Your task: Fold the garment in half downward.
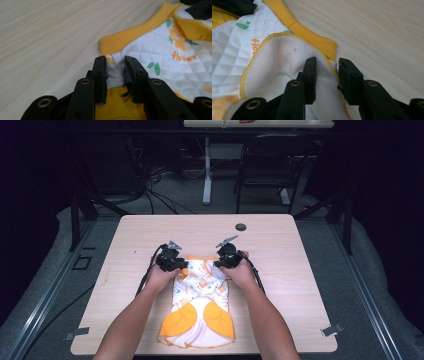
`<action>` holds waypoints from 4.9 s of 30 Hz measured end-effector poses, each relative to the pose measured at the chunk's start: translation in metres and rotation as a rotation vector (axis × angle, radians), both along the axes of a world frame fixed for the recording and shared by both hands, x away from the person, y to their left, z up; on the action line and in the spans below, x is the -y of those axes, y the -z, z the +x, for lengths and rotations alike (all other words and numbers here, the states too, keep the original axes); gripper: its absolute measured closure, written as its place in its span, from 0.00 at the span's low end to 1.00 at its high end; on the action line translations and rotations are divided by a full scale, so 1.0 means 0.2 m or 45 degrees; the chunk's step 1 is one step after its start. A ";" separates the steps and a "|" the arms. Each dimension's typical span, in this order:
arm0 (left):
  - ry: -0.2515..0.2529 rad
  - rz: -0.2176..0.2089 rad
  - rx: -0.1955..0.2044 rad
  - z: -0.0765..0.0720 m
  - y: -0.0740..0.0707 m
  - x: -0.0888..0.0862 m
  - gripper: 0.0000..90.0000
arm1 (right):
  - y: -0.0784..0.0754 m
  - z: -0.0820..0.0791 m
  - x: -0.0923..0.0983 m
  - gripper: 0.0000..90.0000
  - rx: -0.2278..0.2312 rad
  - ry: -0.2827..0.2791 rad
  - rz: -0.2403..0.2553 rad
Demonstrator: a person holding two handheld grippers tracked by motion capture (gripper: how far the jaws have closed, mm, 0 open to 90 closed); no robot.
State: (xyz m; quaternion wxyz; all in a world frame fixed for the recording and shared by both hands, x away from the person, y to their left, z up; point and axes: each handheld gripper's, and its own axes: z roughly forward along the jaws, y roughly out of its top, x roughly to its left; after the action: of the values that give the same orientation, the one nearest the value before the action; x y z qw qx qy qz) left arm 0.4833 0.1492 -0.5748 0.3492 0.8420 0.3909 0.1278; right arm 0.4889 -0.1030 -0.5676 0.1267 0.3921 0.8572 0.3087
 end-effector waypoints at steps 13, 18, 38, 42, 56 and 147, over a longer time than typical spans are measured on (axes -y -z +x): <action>-0.025 0.014 -0.005 0.01 0.00 0.00 0.71 | 0.00 0.00 -0.01 0.69 0.014 0.008 -0.034; -0.021 0.011 -0.007 0.01 0.00 0.00 0.75 | 0.00 0.01 0.01 0.66 -0.016 0.029 0.003; -0.016 0.026 -0.013 -0.01 -0.04 0.00 0.97 | -0.03 -0.02 -0.04 0.93 0.040 -0.056 -0.092; -0.012 0.030 0.029 -0.03 -0.08 0.00 0.97 | -0.06 -0.05 -0.04 0.93 0.087 -0.074 -0.101; 0.010 -0.008 0.114 -0.09 -0.23 -0.05 0.97 | -0.20 -0.11 -0.03 0.94 0.175 -0.119 -0.054; 0.276 -0.136 0.132 -0.65 -0.14 -0.18 0.96 | -0.16 -0.69 0.05 0.89 0.259 -0.386 0.057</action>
State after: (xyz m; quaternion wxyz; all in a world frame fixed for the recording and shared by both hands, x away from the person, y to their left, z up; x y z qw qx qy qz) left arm 0.3528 0.1861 -0.5469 0.4249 0.8518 0.2852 0.1117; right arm 0.3508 -0.1128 -0.5348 0.1559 0.2280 0.8823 0.3812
